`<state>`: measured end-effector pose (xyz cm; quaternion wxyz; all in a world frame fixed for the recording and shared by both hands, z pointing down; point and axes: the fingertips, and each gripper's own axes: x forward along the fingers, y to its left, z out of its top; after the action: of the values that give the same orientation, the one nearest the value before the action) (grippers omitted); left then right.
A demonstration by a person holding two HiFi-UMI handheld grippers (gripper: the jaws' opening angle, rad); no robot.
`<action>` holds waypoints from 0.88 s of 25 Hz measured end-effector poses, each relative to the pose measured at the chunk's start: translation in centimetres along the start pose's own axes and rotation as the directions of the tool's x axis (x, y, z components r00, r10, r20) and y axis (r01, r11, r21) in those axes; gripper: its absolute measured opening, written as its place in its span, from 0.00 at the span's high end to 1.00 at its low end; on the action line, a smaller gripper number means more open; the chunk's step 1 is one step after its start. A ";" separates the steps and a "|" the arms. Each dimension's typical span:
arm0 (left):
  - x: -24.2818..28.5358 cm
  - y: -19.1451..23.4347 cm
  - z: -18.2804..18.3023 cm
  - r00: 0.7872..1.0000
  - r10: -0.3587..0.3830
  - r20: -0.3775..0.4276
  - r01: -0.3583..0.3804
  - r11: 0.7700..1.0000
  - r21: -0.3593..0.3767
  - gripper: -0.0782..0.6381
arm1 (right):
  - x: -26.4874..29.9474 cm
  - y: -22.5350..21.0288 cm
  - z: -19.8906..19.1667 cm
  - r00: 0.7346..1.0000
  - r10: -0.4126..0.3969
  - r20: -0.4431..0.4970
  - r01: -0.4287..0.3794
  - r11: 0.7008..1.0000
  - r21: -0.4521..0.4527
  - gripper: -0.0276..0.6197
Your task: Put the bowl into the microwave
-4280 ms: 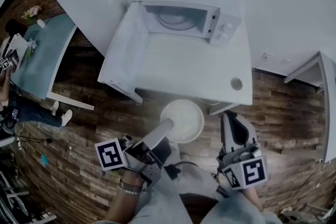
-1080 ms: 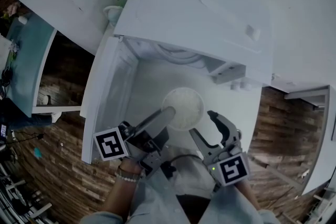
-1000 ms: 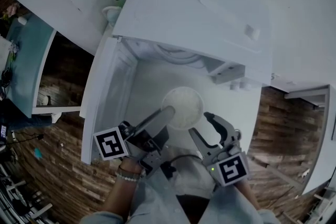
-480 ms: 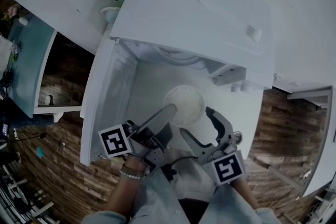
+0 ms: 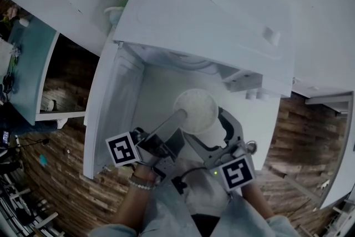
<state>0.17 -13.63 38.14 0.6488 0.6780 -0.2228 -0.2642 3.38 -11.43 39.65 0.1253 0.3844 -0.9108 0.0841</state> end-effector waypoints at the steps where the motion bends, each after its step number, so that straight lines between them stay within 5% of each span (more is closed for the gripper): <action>1: 0.1 0.1 -0.1 1.000 0.000 -0.001 0.000 1.000 -0.002 0.58 | 0.2 0.0 0.0 1.000 0.009 0.003 -0.009 1.000 0.001 0.37; 22: 0.8 3.0 0.7 0.999 0.046 0.012 -0.046 0.999 0.007 0.58 | 2.4 -1.7 -1.5 0.999 0.007 0.044 -0.006 1.000 -0.030 0.35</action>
<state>0.49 -14.86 41.08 0.6510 0.6734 -0.2428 -0.2524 3.23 -13.83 41.90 0.1105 0.3812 -0.9157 0.0622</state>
